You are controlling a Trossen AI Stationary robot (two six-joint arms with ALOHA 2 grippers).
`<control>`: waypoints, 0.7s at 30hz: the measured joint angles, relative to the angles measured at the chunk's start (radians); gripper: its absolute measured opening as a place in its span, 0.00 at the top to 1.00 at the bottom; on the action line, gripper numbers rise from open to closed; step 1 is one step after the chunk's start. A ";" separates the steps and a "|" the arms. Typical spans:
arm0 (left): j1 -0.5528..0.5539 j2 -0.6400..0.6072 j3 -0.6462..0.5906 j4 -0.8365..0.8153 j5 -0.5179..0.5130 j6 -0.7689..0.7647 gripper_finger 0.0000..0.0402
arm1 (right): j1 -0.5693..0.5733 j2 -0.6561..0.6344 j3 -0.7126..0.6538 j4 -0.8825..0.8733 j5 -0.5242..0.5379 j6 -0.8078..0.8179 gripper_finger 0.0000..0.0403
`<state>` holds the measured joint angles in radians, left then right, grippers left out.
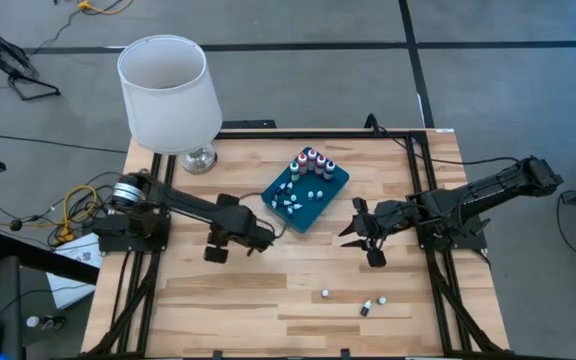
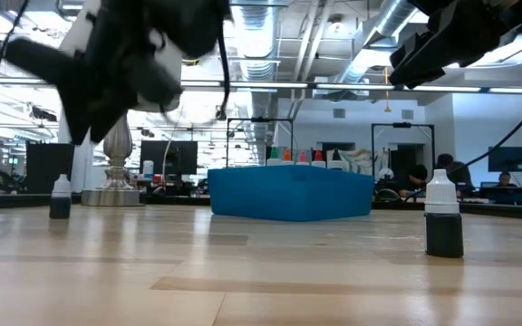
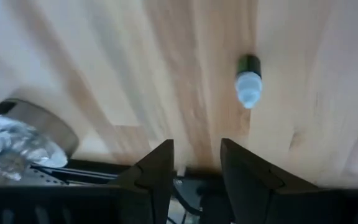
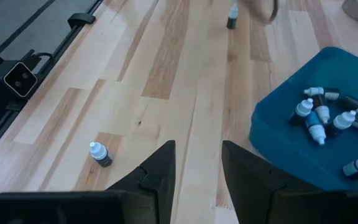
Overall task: Pick & Place food coloring
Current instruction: Put the small green food coloring bottle into the blue container
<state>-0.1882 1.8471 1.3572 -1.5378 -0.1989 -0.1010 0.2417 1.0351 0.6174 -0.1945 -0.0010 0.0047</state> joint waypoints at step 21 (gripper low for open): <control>-0.320 -0.851 -0.471 0.673 -0.365 -0.311 0.69 | 0.000 0.000 0.000 -0.006 -0.001 -0.041 0.70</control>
<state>-0.5082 0.9961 0.8865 -0.8646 -0.5640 -0.4118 0.2420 1.0351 0.6174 -0.2008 -0.0018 -0.0362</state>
